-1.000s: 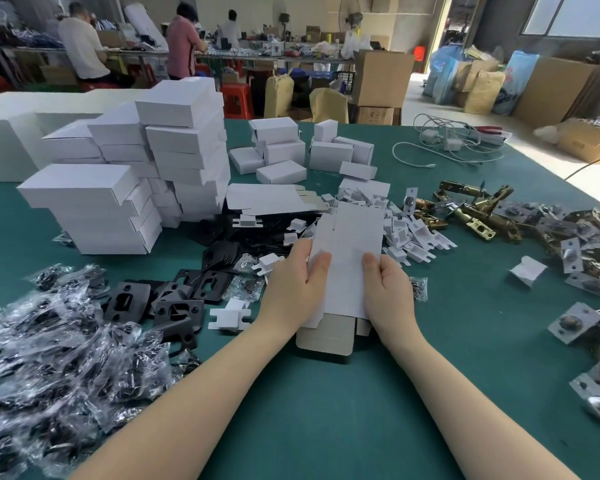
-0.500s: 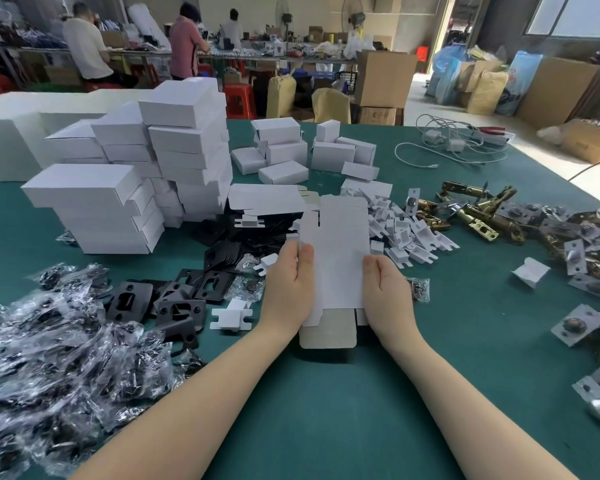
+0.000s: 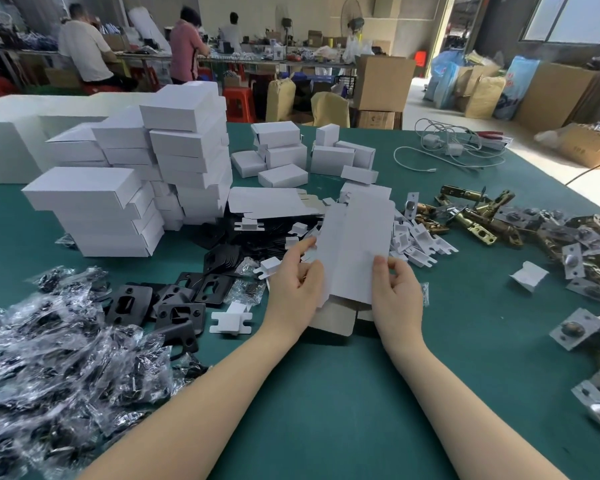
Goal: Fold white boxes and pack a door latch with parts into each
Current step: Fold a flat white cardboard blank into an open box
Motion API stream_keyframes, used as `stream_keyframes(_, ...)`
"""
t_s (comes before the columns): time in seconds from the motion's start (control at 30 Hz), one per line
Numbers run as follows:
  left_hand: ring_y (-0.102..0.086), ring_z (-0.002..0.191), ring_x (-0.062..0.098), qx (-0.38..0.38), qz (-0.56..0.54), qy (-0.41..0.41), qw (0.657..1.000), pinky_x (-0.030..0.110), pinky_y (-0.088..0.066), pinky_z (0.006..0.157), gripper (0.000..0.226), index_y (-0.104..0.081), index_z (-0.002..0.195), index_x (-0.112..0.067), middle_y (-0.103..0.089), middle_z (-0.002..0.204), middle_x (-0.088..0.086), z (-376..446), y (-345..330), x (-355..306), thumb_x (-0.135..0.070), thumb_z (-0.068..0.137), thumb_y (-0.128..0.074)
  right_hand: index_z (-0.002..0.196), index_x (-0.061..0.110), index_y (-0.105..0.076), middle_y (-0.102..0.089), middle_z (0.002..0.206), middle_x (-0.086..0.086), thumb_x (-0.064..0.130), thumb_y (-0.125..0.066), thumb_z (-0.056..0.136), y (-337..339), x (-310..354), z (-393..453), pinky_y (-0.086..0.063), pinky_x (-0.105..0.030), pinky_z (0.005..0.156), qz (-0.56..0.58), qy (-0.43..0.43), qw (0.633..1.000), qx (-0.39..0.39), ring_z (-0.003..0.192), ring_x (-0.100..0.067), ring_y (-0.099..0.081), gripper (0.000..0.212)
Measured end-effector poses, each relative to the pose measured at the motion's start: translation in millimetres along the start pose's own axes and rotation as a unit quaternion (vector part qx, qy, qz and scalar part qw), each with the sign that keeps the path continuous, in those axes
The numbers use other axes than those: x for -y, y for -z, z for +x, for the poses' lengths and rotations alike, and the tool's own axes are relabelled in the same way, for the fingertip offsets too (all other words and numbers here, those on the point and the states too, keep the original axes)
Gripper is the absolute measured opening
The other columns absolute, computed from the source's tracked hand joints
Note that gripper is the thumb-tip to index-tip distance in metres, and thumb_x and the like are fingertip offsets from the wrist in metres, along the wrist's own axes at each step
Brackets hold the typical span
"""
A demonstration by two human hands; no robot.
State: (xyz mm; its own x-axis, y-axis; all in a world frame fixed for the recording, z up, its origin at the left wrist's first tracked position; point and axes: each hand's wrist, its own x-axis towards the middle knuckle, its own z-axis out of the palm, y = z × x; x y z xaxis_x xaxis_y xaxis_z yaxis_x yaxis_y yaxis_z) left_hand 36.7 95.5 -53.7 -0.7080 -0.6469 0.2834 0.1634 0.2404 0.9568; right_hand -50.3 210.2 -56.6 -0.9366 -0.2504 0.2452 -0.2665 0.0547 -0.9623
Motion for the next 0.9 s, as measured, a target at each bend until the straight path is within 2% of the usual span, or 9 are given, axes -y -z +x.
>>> stream_keyframes(0.2,-0.047,0.062,0.004,0.028,0.007,0.021,0.999,0.011,-0.039,0.058,0.037,-0.052,0.139,-0.025,-0.058,0.069,-0.010,-0.3,-2.3,2.1,-0.021,0.102,-0.046,0.109,0.025,-0.062,-0.056,0.063,0.025,0.031,-0.045,0.103,-0.5,0.6,-2.2,-0.036,-0.013,0.054,0.033,0.008,0.999,0.004,0.057,0.003,-0.046,0.019)
stream_keyframes(0.3,-0.051,0.061,0.001,0.081,-0.034,-0.008,0.996,0.010,-0.038,0.060,0.033,-0.053,0.131,-0.041,-0.059,0.071,-0.015,-2.7,-2.5,-5.0,-0.033,0.100,-0.049,0.121,0.032,-0.062,-0.065,0.080,0.027,0.028,-0.045,0.103,0.6,3.0,-5.7,-0.043,-0.010,0.060,0.034,0.031,0.998,0.035,0.069,0.005,-0.056,0.025)
stream_keyframes(0.37,-0.067,0.081,-0.001,0.108,-0.037,0.000,0.994,0.007,-0.044,0.071,0.032,-0.054,0.121,-0.049,-0.072,0.089,-0.017,-2.4,-1.6,-8.8,-0.045,0.090,-0.058,0.132,0.033,-0.058,-0.067,0.106,0.030,0.028,-0.045,0.103,1.3,3.1,-4.6,-0.045,-0.006,0.072,0.038,0.034,0.997,0.057,0.092,0.010,-0.061,0.031)
stream_keyframes(0.43,-0.068,0.098,0.004,0.093,-0.036,0.033,0.994,0.014,-0.048,0.081,0.043,-0.055,0.117,-0.049,-0.074,0.105,-0.012,0.1,0.2,-8.5,-0.051,0.076,-0.067,0.144,0.030,-0.047,-0.056,0.130,0.031,0.029,-0.044,0.104,1.1,4.0,-2.4,-0.041,-0.002,0.082,0.036,0.036,0.995,0.090,0.112,0.016,-0.052,0.041)
stream_keyframes(0.5,-0.067,0.102,0.006,0.070,-0.055,0.052,0.995,0.023,-0.051,0.087,0.038,-0.058,0.113,-0.047,-0.073,0.108,-0.011,4.0,1.7,-7.2,-0.043,0.076,-0.068,0.150,0.031,-0.037,-0.045,0.127,0.046,0.028,-0.043,0.105,-0.5,4.5,-2.1,-0.035,0.000,0.087,0.039,0.043,0.990,0.132,0.114,0.026,-0.043,0.046)
stream_keyframes(0.6,-0.067,0.104,0.012,0.053,-0.108,0.081,0.989,0.033,-0.053,0.091,0.043,-0.052,0.130,-0.039,-0.072,0.111,-0.008,10.6,5.2,-7.2,-0.032,0.089,-0.064,0.149,0.035,-0.030,-0.047,0.119,0.048,0.026,-0.048,0.102,-1.7,5.1,-7.0,-0.036,-0.001,0.082,0.016,0.085,0.984,0.153,0.104,0.018,-0.052,0.051)
stream_keyframes(0.73,-0.066,0.105,0.008,0.071,-0.083,0.101,0.989,0.037,-0.055,0.090,0.043,-0.041,0.135,-0.053,-0.059,0.132,-0.014,24.2,15.1,-14.3,-0.028,0.101,-0.051,0.124,0.034,-0.059,-0.046,0.136,0.023,0.016,-0.063,0.094,-1.1,10.6,-4.8,-0.040,-0.009,0.092,-0.036,0.152,0.980,0.123,0.128,0.008,-0.041,0.036)
stream_keyframes(0.8,-0.068,0.098,0.007,0.093,-0.071,0.128,0.985,0.035,-0.059,0.084,0.050,-0.037,0.144,-0.044,-0.061,0.125,-0.010,29.7,19.7,-19.9,-0.024,0.101,-0.051,0.118,0.034,-0.064,-0.049,0.132,0.025,0.014,-0.068,0.091,0.5,14.7,0.0,-0.042,-0.014,0.093,-0.013,0.140,0.982,0.127,0.124,0.008,-0.046,0.034)
stream_keyframes(0.9,-0.070,0.088,0.004,0.118,-0.089,0.154,0.977,0.027,-0.059,0.072,0.056,-0.036,0.149,-0.027,-0.063,0.119,-0.006,33.0,26.7,-29.8,-0.015,0.099,-0.056,0.114,0.039,-0.063,-0.056,0.133,0.020,0.011,-0.069,0.089,4.5,23.6,6.5,-0.048,-0.026,0.081,0.031,0.101,0.981,0.162,0.106,-0.011,-0.058,0.038)
